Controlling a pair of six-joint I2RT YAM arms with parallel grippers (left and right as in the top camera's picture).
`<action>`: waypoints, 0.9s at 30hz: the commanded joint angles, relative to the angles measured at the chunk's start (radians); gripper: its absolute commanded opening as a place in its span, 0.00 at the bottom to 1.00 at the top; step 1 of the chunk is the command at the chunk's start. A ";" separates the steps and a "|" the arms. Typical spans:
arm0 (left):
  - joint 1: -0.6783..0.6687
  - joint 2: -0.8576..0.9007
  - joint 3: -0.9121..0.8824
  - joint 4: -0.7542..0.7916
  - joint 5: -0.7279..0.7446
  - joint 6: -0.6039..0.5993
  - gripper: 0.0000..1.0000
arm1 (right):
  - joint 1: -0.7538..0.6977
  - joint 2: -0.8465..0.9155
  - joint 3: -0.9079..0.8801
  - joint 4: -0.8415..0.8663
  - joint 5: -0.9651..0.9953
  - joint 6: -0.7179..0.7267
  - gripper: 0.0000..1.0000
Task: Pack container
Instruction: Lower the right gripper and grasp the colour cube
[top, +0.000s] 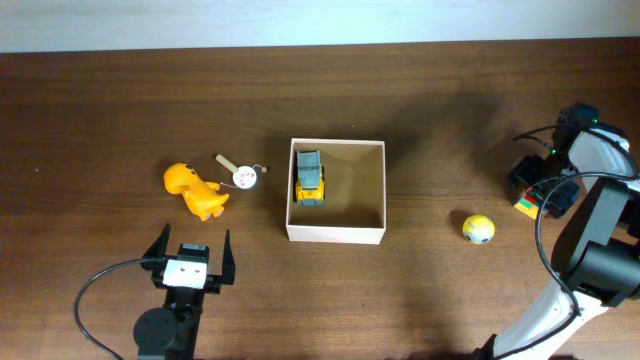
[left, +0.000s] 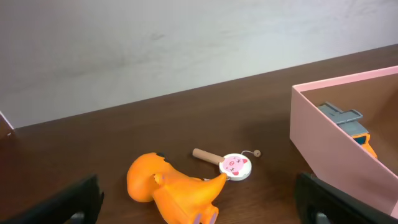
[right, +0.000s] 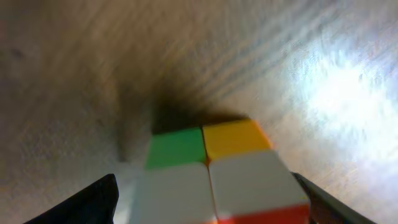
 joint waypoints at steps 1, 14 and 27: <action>0.004 -0.005 -0.006 -0.001 -0.003 0.015 0.99 | -0.003 -0.013 -0.007 0.025 -0.002 -0.018 0.81; 0.005 -0.005 -0.006 -0.001 -0.003 0.015 0.99 | -0.003 0.000 -0.034 0.058 -0.002 -0.018 0.80; 0.004 -0.005 -0.006 -0.001 -0.003 0.015 0.99 | -0.003 0.000 -0.071 0.102 -0.002 -0.018 0.56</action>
